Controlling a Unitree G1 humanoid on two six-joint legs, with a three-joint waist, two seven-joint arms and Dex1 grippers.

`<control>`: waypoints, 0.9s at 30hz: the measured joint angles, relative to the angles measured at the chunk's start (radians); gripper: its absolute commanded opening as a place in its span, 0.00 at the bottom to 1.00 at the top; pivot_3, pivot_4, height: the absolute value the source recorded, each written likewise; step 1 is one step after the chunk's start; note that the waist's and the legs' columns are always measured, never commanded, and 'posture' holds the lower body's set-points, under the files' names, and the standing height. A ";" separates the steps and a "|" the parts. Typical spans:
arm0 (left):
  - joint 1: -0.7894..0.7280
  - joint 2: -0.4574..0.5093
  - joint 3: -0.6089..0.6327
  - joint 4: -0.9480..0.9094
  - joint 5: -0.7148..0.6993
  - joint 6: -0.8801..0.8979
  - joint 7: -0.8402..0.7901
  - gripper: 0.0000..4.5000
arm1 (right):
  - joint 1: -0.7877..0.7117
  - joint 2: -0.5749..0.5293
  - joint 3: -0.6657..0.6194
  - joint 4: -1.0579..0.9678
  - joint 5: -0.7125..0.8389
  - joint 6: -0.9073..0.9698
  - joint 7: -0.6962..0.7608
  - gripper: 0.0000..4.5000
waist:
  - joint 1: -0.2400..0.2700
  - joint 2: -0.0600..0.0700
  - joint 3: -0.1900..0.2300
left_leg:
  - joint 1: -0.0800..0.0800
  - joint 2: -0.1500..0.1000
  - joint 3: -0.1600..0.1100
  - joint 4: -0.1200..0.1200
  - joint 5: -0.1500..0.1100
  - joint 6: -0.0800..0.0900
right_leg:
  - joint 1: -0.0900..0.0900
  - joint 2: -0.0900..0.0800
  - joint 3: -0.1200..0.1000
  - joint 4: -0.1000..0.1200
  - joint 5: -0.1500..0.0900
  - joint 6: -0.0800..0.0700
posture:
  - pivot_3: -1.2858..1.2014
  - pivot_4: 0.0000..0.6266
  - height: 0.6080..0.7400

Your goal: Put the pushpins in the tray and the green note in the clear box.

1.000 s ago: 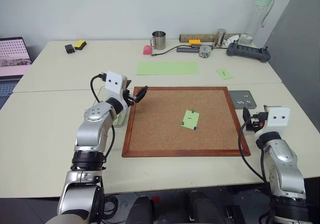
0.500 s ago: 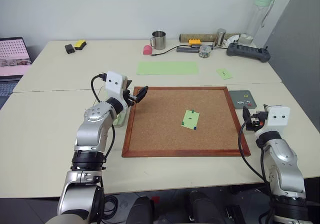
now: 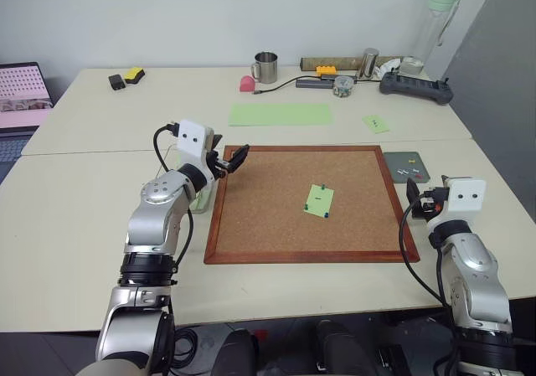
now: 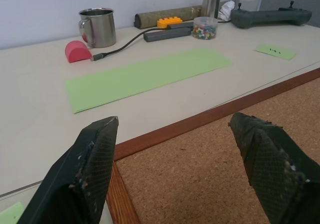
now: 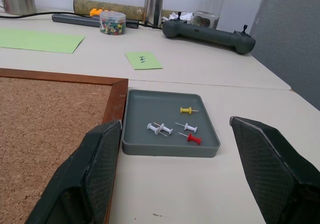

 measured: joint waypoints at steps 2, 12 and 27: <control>0.000 0.000 0.000 0.000 -0.003 0.000 -0.002 0.85 | 0.000 0.000 0.000 0.000 0.000 0.000 0.000 0.81 | 0.000 0.000 0.000 | 0.000 0.000 0.000 0.000 0.000 0.000 | 0.000 0.000 0.000 0.000 0.000 0.000 | 0.52 0.24 1.00; 0.004 0.000 -0.018 -0.072 -0.023 0.011 -0.045 0.85 | -0.018 -0.001 0.000 0.001 0.000 0.000 0.001 0.81 | -0.001 0.000 0.000 | 0.000 0.000 0.000 0.000 0.000 0.000 | 0.000 0.000 0.000 0.000 0.000 0.000 | 0.52 0.24 1.00; 0.185 0.018 -0.036 -0.359 -0.081 0.171 -0.062 0.85 | -0.158 -0.078 0.023 0.086 0.160 0.011 0.270 0.81 | -0.002 0.000 0.000 | 0.000 0.000 0.000 0.000 0.000 0.000 | 0.000 0.000 0.000 0.000 0.000 -0.001 | 0.52 0.24 1.00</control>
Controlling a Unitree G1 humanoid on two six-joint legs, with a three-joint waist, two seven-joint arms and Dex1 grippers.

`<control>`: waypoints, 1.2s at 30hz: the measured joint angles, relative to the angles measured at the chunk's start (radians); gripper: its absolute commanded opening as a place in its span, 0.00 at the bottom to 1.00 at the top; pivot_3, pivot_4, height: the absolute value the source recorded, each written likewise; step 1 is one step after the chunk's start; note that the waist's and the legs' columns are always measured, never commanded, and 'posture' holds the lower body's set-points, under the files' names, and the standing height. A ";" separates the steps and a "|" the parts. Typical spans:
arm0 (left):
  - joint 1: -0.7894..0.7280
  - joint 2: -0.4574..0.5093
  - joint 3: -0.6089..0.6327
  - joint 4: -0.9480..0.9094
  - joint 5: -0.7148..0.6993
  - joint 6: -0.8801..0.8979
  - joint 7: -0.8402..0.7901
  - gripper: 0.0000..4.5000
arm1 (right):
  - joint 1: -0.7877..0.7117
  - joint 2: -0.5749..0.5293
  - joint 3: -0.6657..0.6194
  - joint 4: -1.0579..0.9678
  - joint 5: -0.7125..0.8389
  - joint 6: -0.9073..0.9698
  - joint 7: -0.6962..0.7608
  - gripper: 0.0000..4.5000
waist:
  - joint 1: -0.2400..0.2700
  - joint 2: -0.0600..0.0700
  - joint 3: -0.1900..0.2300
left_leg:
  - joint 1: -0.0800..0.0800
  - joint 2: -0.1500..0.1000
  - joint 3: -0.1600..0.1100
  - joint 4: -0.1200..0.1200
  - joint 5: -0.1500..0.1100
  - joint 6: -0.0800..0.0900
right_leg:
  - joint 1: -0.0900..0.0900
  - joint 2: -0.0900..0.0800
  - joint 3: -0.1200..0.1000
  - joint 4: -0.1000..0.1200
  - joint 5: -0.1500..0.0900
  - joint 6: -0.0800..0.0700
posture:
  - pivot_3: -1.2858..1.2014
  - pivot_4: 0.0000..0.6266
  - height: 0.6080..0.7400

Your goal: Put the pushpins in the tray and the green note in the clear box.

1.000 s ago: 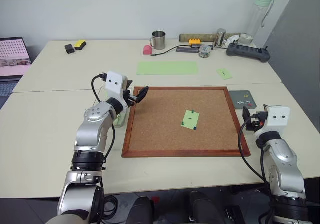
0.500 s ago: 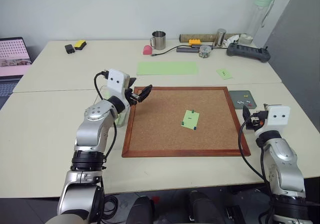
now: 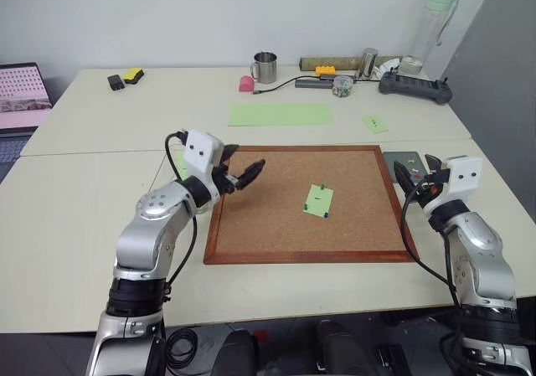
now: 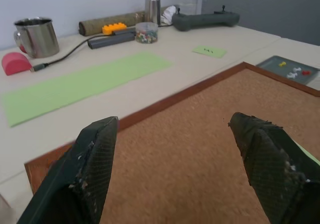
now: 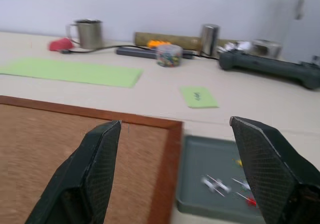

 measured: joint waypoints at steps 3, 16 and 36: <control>0.050 -0.011 -0.006 -0.066 -0.009 0.024 0.019 0.85 | -0.027 -0.014 0.033 0.020 0.033 0.029 0.082 0.81 | 0.000 0.000 0.000 | 0.000 0.000 0.000 0.000 0.000 0.000 | 0.000 0.000 0.001 0.000 0.001 -0.001 | 0.52 0.24 1.00; 0.339 0.023 -0.034 -0.224 -0.022 -0.008 -0.011 0.85 | -0.099 -0.077 0.174 0.060 0.095 0.109 0.391 0.81 | -0.001 0.000 0.000 | 0.000 0.000 0.000 0.000 0.000 0.000 | 0.000 0.000 0.000 -0.001 -0.001 0.000 | 0.52 0.24 1.00; 0.370 0.026 -0.106 -0.133 0.016 -0.295 -0.156 0.53 | -0.217 0.004 0.275 0.355 -0.011 -0.055 0.468 0.81 | 0.000 0.000 0.000 | 0.000 0.000 0.000 0.000 0.000 0.000 | 0.000 0.000 0.000 -0.001 0.002 -0.003 | 0.52 0.24 1.00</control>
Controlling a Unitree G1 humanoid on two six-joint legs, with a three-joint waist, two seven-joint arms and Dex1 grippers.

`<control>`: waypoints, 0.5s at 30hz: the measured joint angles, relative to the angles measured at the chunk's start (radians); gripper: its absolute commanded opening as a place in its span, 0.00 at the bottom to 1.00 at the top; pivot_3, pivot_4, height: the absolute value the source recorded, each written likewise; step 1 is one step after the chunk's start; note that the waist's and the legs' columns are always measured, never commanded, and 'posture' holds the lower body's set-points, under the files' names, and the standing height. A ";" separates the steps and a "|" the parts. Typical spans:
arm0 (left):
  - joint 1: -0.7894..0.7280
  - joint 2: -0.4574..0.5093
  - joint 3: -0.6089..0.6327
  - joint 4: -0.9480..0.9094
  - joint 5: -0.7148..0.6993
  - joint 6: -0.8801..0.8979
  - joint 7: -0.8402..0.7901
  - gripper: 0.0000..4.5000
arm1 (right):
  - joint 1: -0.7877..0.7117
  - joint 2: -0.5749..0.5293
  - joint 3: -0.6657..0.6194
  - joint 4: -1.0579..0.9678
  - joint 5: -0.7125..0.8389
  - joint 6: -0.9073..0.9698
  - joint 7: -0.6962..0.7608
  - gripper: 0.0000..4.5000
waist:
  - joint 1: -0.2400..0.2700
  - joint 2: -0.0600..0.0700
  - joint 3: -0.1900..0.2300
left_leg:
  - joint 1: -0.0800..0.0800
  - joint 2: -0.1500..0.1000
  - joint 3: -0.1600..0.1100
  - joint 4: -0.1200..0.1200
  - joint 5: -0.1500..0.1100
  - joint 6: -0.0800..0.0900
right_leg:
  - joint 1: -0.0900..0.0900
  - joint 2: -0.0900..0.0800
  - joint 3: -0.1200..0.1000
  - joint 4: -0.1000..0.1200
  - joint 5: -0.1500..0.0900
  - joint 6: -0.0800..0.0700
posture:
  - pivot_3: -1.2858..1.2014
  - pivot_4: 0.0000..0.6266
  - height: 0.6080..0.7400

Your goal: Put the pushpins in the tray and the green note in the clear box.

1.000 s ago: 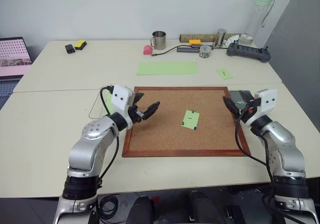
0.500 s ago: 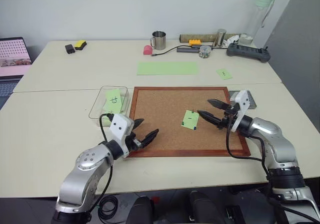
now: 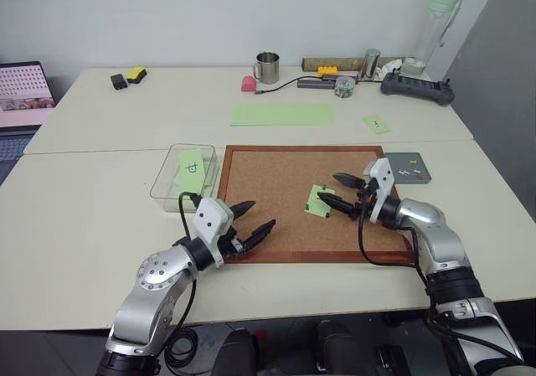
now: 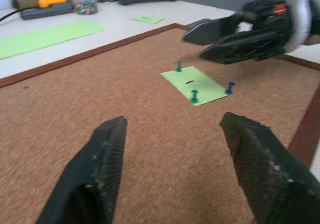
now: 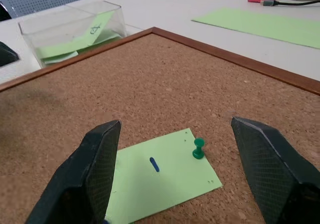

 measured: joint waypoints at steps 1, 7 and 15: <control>-0.003 0.003 -0.001 0.002 0.000 -0.008 -0.013 0.49 | -0.007 0.003 0.000 0.010 -0.005 -0.009 0.000 0.81 | 0.000 0.000 0.000 | 0.000 0.000 0.000 0.000 0.000 0.000 | 0.000 0.000 0.000 0.000 0.000 0.000 | 0.52 0.24 1.00; -0.021 0.008 -0.012 0.075 0.003 -0.063 -0.062 0.23 | -0.027 0.033 0.016 0.065 -0.036 -0.045 0.000 0.81 | 0.000 0.000 0.000 | 0.000 0.000 0.000 0.000 0.000 0.000 | 0.000 0.000 0.000 0.000 0.000 0.000 | 0.52 0.24 1.00; -0.075 -0.023 -0.031 0.123 0.016 -0.072 -0.034 0.02 | -0.046 0.045 0.019 0.095 -0.040 -0.064 -0.006 0.81 | 0.000 0.000 0.000 | 0.000 0.000 0.000 0.000 0.000 0.000 | 0.000 0.000 0.000 0.000 0.000 0.000 | 0.52 0.24 1.00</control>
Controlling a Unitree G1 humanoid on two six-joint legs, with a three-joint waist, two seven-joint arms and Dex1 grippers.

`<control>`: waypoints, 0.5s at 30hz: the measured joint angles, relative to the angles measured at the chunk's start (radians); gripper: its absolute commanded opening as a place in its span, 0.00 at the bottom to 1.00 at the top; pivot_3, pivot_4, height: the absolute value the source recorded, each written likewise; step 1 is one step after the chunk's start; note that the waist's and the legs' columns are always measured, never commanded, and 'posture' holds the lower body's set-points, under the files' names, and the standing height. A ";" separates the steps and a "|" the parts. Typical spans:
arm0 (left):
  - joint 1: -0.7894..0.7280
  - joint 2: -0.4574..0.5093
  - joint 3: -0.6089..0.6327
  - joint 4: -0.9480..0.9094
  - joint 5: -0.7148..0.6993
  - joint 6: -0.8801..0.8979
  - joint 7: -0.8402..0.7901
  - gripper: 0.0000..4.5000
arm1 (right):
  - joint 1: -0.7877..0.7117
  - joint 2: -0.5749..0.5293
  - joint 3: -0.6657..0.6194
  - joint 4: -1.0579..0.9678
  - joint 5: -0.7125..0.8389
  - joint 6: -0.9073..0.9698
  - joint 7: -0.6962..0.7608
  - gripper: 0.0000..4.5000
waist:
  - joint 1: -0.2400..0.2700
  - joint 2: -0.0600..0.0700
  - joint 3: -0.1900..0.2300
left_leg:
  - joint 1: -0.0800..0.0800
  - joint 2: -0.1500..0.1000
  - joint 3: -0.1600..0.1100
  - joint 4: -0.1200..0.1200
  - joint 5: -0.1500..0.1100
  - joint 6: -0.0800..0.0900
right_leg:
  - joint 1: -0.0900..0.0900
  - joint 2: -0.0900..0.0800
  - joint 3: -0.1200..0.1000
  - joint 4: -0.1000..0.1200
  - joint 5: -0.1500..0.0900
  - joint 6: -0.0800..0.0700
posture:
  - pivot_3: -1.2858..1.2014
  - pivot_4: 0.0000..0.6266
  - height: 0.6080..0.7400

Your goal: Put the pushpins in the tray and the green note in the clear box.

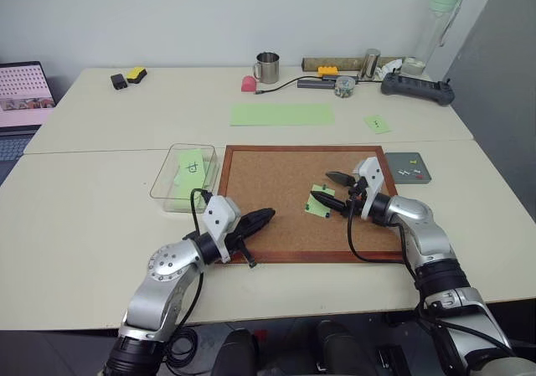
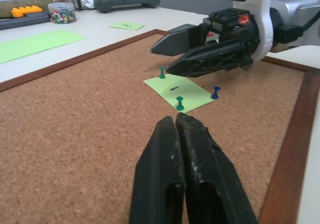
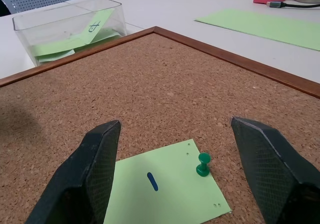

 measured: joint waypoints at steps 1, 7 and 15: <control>-0.010 -0.003 -0.002 0.014 0.005 0.000 0.003 0.02 | 0.000 -0.002 -0.001 0.000 0.000 0.001 -0.006 0.81 | 0.000 0.000 0.000 | 0.000 0.000 0.000 0.000 0.000 0.000 | 0.000 0.000 0.000 0.000 0.000 0.000 | 0.52 0.24 1.00; -0.037 -0.011 -0.039 0.070 0.032 0.025 0.017 0.02 | 0.044 -0.041 -0.017 -0.044 0.003 0.020 -0.013 0.81 | 0.001 0.000 0.000 | 0.000 0.000 0.000 0.000 0.000 0.000 | 0.000 0.000 0.000 0.000 0.000 0.000 | 0.52 0.24 1.00; -0.075 0.003 -0.112 0.095 0.088 0.122 0.024 0.02 | 0.040 -0.012 -0.018 -0.038 0.000 0.023 -0.044 0.81 | -0.001 0.002 -0.001 | 0.001 0.000 0.000 0.000 0.000 0.000 | 0.001 0.000 0.000 0.001 0.000 0.000 | 0.52 0.24 1.00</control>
